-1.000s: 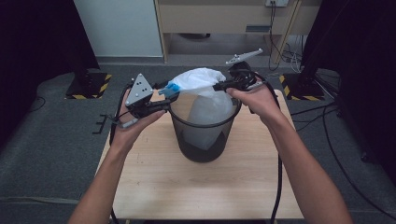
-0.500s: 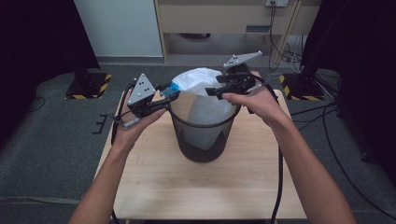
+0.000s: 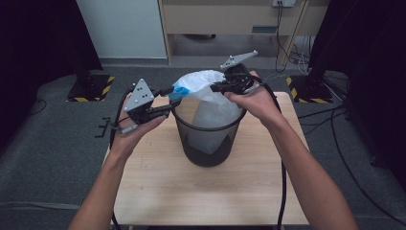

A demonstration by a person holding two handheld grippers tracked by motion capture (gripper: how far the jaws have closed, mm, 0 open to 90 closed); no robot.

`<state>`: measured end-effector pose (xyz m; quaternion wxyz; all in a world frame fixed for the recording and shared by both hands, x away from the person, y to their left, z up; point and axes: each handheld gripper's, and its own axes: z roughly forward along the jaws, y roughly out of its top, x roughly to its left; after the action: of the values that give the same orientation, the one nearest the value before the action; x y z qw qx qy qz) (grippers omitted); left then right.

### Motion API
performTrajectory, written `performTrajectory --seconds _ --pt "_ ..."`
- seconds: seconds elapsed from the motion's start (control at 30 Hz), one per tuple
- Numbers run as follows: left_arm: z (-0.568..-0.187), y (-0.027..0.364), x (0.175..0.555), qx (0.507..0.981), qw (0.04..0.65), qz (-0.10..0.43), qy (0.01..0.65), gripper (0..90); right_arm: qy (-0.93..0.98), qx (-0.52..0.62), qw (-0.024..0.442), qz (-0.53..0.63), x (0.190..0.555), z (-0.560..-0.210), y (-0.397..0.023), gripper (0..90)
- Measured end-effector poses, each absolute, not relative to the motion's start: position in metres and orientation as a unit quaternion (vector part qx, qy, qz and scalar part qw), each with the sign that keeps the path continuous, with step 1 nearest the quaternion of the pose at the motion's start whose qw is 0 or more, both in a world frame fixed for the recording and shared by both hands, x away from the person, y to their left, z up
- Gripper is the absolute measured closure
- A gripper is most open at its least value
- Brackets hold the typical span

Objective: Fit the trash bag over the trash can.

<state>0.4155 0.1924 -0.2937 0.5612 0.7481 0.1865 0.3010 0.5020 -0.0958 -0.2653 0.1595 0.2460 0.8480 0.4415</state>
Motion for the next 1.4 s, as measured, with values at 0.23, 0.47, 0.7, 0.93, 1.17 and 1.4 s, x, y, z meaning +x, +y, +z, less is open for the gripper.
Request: performTrajectory --seconds 0.23,0.47,0.7,0.93,1.17,1.4 --pt "-0.289 0.198 0.411 0.757 0.556 0.299 0.168 68.8 0.851 0.248 0.156 0.436 0.502 -0.266 -0.095 89.1" --pt "-0.286 0.198 0.416 0.769 0.541 0.302 0.158 75.0 0.851 0.245 0.155 0.438 0.5 -0.267 -0.096 89.1" --pt "-0.282 0.205 0.418 0.76 0.547 0.307 0.169 74.5 0.852 0.244 0.153 0.438 0.499 -0.267 -0.097 89.2" --pt "-0.285 0.197 0.425 0.778 0.526 0.309 0.151 67.0 0.85 0.244 0.148 0.442 0.499 -0.266 -0.097 89.1" --pt "-0.289 0.188 0.429 0.793 0.514 0.296 0.14 71.4 0.849 0.243 0.147 0.446 0.498 -0.264 -0.098 88.3" --pt "-0.29 0.187 0.429 0.801 0.508 0.281 0.144 86.9 0.845 0.242 0.15 0.453 0.495 -0.262 -0.101 70.8"
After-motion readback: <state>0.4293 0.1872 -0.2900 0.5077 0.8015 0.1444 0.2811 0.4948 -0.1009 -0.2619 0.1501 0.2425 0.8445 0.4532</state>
